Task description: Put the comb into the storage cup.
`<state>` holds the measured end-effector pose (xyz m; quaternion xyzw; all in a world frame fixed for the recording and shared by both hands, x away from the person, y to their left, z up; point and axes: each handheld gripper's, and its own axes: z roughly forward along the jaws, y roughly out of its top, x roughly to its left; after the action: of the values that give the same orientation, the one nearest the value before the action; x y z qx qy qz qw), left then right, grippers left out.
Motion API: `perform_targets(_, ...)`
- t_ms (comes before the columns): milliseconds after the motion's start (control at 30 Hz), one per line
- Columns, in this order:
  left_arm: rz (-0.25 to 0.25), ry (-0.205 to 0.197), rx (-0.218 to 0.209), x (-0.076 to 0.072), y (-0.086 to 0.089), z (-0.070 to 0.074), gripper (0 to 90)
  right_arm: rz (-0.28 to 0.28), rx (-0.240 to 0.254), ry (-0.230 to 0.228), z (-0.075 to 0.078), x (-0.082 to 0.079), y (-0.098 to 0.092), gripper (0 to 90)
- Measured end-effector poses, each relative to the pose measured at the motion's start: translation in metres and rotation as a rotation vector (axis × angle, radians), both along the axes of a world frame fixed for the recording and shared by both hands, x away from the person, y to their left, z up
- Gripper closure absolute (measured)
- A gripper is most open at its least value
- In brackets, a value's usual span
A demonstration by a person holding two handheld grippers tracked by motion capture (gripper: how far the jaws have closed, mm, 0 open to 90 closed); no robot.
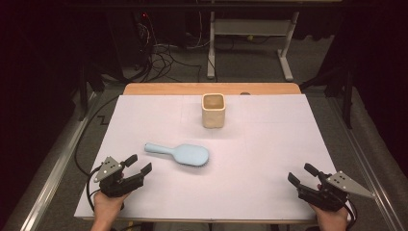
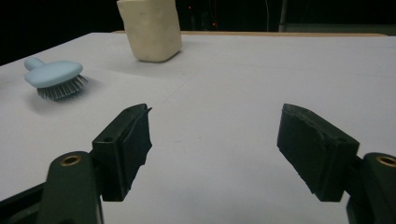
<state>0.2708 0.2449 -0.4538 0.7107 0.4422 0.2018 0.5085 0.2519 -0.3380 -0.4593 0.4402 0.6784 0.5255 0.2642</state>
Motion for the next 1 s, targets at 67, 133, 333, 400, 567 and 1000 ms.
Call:
perform_targets(67, -0.006, 0.002, -0.004, 0.002, -0.001, 0.000, 33.2, -0.001, 0.002, 0.000, 0.000, 0.000, 0.000, 26.2)
perform_targets(133, -0.014, 0.001, -0.001, 0.004, -0.003, 0.002, 33.2, -0.003, 0.004, -0.003, 0.000, -0.001, 0.000, 26.2)
perform_targets(333, -0.019, -0.006, -0.004, 0.008, -0.007, 0.004, 33.2, -0.002, 0.004, -0.003, 0.000, -0.001, 0.000, 26.2)
perform_targets(400, -0.021, -0.011, -0.002, 0.010, -0.008, 0.004, 33.3, -0.001, 0.006, -0.003, 0.000, -0.001, -0.001, 26.2)
perform_targets(567, -0.028, -0.013, 0.007, 0.012, -0.012, 0.006, 33.2, 0.001, 0.006, -0.002, 0.001, -0.001, 0.000, 26.2)
perform_targets(1000, -0.033, 0.005, 0.026, 0.023, -0.018, 0.009, 34.5, -0.002, 0.006, -0.006, 0.001, -0.002, 0.000, 26.2)
